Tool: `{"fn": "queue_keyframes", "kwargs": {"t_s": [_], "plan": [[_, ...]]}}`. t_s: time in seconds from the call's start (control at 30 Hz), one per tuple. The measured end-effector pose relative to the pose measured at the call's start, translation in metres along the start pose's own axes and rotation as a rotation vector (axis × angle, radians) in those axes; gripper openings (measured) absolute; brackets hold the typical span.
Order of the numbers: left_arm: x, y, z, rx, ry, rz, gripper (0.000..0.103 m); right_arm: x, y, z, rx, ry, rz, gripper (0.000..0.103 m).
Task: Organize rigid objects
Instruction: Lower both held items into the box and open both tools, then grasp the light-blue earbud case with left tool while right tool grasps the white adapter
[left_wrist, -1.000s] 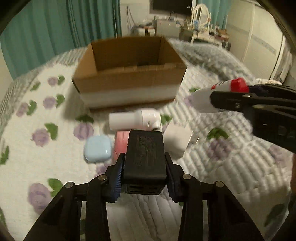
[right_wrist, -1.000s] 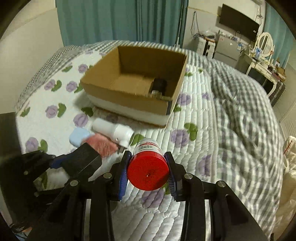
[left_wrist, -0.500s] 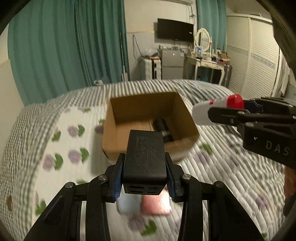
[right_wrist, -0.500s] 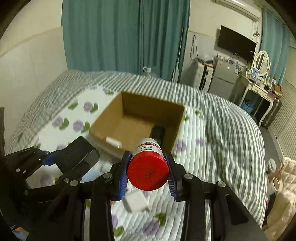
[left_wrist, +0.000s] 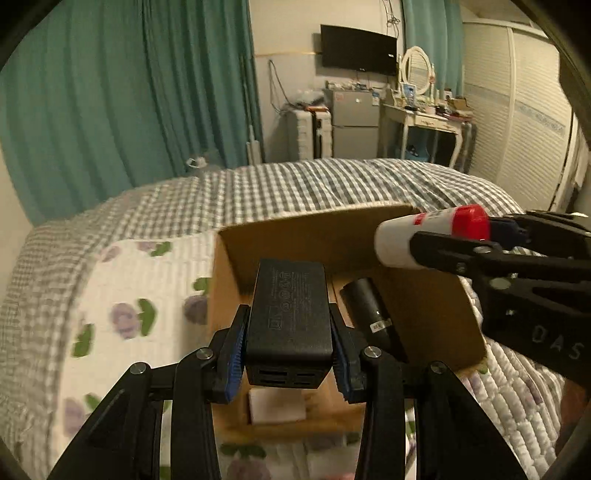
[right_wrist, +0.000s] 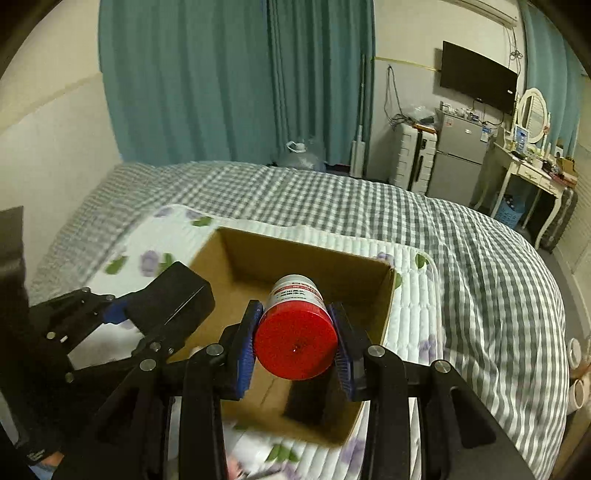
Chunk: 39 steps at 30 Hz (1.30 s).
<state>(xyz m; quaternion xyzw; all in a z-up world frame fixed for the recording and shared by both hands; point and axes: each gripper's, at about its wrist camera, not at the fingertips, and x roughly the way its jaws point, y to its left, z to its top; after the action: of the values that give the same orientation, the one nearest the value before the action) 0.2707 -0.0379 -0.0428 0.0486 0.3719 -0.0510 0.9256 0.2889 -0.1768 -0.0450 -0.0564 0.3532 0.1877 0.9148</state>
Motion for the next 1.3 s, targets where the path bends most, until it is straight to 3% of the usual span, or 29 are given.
{"fn": "queue_keyframes", "kwargs": {"t_s": [0.23,0.43,0.5,0.6,0.73,0.9,1.0,1.13,1.3], "plan": [[0.037,-0.003,-0.006,0.028,0.034,-0.006,0.040,0.061,-0.014,-0.005,0.023,0.063,-0.014,0.036],[0.035,-0.007,-0.010,0.038,0.058,0.019,0.042,0.067,-0.020,-0.011,0.050,0.107,0.043,0.036],[0.013,-0.014,-0.006,0.073,-0.008,0.031,0.043,0.051,-0.022,-0.010,0.066,0.080,0.033,0.044],[-0.018,-0.018,-0.002,0.092,-0.026,0.034,0.064,0.017,-0.020,-0.004,0.069,0.032,-0.006,0.055],[-0.062,-0.016,-0.004,0.102,-0.057,0.059,0.064,-0.042,-0.016,0.001,0.065,-0.019,-0.037,0.058],[-0.124,-0.007,-0.016,0.075,-0.103,0.051,0.074,-0.121,-0.006,-0.007,0.055,-0.091,-0.070,0.080],[-0.151,-0.003,-0.028,0.066,-0.117,0.072,0.079,-0.155,0.006,-0.019,0.037,-0.116,-0.072,0.087],[-0.166,0.000,-0.048,0.057,-0.102,0.074,0.081,-0.179,0.024,-0.040,0.008,-0.114,-0.082,0.092],[-0.159,0.005,-0.084,0.014,-0.055,0.107,0.081,-0.171,0.041,-0.070,-0.051,-0.071,-0.092,0.092]]}}
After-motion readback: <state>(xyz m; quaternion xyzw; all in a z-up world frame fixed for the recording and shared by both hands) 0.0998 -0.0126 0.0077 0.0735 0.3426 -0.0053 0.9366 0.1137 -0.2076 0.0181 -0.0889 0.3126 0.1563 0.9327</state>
